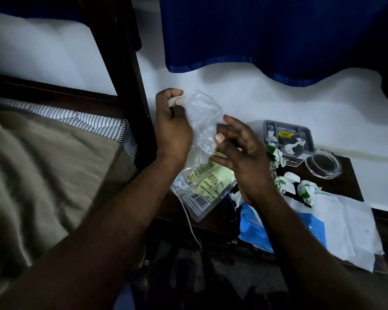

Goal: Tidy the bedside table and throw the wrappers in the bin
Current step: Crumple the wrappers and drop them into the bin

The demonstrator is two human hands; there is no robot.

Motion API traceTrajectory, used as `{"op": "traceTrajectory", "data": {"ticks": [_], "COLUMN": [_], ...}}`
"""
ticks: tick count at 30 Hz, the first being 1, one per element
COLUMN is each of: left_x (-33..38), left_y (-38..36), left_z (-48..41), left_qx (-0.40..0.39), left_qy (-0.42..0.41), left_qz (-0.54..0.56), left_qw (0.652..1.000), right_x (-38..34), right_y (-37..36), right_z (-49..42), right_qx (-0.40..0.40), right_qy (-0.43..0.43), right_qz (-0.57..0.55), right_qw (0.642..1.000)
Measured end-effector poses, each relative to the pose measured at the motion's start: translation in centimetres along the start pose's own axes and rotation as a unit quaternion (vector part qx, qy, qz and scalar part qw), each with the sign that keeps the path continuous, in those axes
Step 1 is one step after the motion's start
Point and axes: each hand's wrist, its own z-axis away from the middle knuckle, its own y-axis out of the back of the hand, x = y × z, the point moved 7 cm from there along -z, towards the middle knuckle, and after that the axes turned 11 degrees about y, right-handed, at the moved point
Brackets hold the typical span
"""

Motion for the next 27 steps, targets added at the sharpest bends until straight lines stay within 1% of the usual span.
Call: {"op": "traceTrajectory", "data": {"ticks": [2,4,7,8,10,11,13,15,16,18,19,20,21,22,23,24,25,27], "left_x": [-0.1,-0.6,-1.8,-2.3,-3.1,-3.3,-3.6,-3.5,-3.3,-3.1,-3.0,-2.6,-2.2,-2.0,-1.9,-1.9,-1.9,-2.2], "left_y": [-1.2,-2.1,-3.3,-3.7,-4.6,-4.9,-4.8,-4.3,-4.1,-3.5,-3.0,-2.6,-2.1,-1.6,-1.2,-0.8,-0.5,-0.3], "left_z": [1.0,1.7,2.0,2.2,2.9,3.2,3.3,2.9,2.7,1.9,1.5,1.1,0.7,0.3,-0.1,-0.4,-0.7,-1.0], "left_qx": [-0.055,-0.102,-0.156,-0.184,-0.251,-0.273,-0.261,-0.219,-0.195,-0.155,-0.135,-0.117,-0.105,-0.102,-0.104,-0.103,-0.097,-0.082], "left_qy": [0.012,0.026,0.052,0.072,0.136,0.162,0.173,0.147,0.130,0.098,0.080,0.060,0.044,0.035,0.034,0.038,0.047,0.063], "left_qz": [0.007,0.001,-0.120,-0.135,-0.074,-0.038,-0.028,-0.049,-0.059,-0.085,-0.099,-0.109,-0.111,-0.104,-0.098,-0.093,-0.090,-0.085], "left_qw": [0.998,0.994,0.979,0.971,0.955,0.948,0.949,0.963,0.970,0.979,0.983,0.985,0.987,0.989,0.989,0.990,0.990,0.991], "right_x": [0.4,0.3,0.2,0.1,0.2,0.4,0.9,1.0,0.9,0.7,0.6,0.6,0.5,0.4,0.7,1.2,1.8,2.6], "right_y": [0.2,0.6,1.2,1.4,1.7,1.9,2.0,1.5,1.4,1.9,2.6,3.6,4.5,5.0,5.4,5.5,5.4,4.9], "right_z": [0.0,-0.1,-0.3,-0.3,-0.4,-0.5,-0.6,-0.7,-0.9,-1.2,-1.3,-1.4,-1.5,-1.6,-1.5,-1.4,-1.1,-0.5], "right_qx": [0.032,0.061,0.087,0.095,0.118,0.125,0.119,0.084,0.068,0.070,0.083,0.098,0.096,0.074,0.036,-0.008,-0.051,-0.108], "right_qy": [-0.014,0.005,0.035,0.039,0.048,0.048,0.034,0.017,0.013,0.017,0.027,0.040,0.053,0.054,0.042,0.017,-0.011,-0.037], "right_qz": [-0.018,-0.002,0.013,0.008,-0.007,-0.019,-0.057,-0.077,-0.065,-0.014,0.031,0.108,0.212,0.324,0.419,0.484,0.517,0.543], "right_qw": [0.999,0.998,0.996,0.995,0.992,0.991,0.991,0.993,0.995,0.997,0.996,0.989,0.971,0.942,0.906,0.875,0.855,0.832]}}
